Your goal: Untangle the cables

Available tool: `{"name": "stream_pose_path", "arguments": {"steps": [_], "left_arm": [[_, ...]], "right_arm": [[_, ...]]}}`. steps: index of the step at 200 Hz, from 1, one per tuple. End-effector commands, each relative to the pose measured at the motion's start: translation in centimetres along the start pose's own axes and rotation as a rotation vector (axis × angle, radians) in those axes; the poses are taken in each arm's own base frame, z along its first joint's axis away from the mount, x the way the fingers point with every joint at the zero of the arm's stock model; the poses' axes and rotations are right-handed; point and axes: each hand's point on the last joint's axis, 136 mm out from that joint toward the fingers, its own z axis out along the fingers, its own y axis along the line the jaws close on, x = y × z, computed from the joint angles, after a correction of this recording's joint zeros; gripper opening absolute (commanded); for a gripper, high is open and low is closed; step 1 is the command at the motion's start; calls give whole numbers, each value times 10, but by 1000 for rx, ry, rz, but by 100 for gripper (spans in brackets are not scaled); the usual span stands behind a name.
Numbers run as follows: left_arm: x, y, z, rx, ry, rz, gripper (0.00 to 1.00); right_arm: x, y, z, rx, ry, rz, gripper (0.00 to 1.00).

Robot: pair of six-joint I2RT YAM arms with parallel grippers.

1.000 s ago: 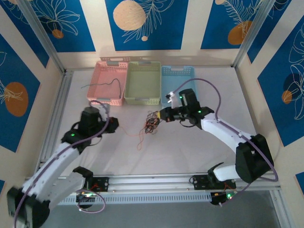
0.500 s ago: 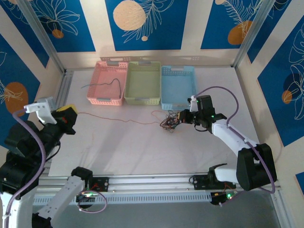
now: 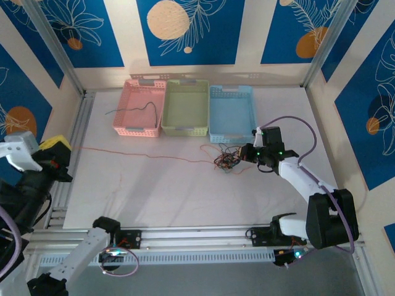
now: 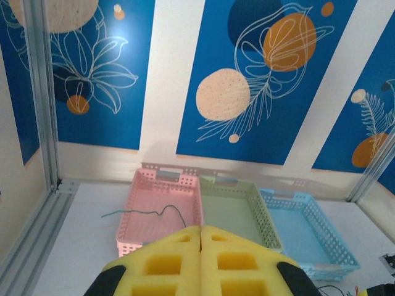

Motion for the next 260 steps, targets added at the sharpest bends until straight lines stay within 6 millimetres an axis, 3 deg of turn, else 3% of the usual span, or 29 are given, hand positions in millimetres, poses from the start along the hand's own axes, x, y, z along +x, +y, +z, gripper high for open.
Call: {"name": "stream_pose_path", "arguments": {"steps": [1, 48, 66, 86, 113, 139, 171, 193, 233, 260], "left_arm": [[-15, -4, 3, 6, -26, 26, 0], [-15, -18, 15, 69, -16, 4, 0], [2, -34, 32, 152, 64, 14, 0], [49, -58, 61, 276, 231, -19, 0], [141, -84, 99, 429, 502, -138, 0], [219, -88, 121, 466, 654, -264, 0], [291, -93, 135, 475, 772, -346, 0], [331, -116, 138, 503, 849, -308, 0], [371, -180, 142, 653, 917, -224, 0], [403, -213, 141, 730, 966, -132, 0]], "right_arm": [[1, -8, -3, 16, -16, 29, 0], [0, -7, -9, 6, -27, 32, 0], [1, 9, -12, -74, -32, 17, 0], [4, 33, -14, -174, -13, -16, 0], [12, 53, -17, -202, 21, -84, 0], [16, 66, -19, -230, 37, -112, 0], [23, 74, -14, -238, 65, -130, 0], [26, 77, -10, -239, 79, -137, 0], [25, 77, -7, -229, 73, -139, 0], [23, 74, -6, -217, 68, -132, 0]]}}
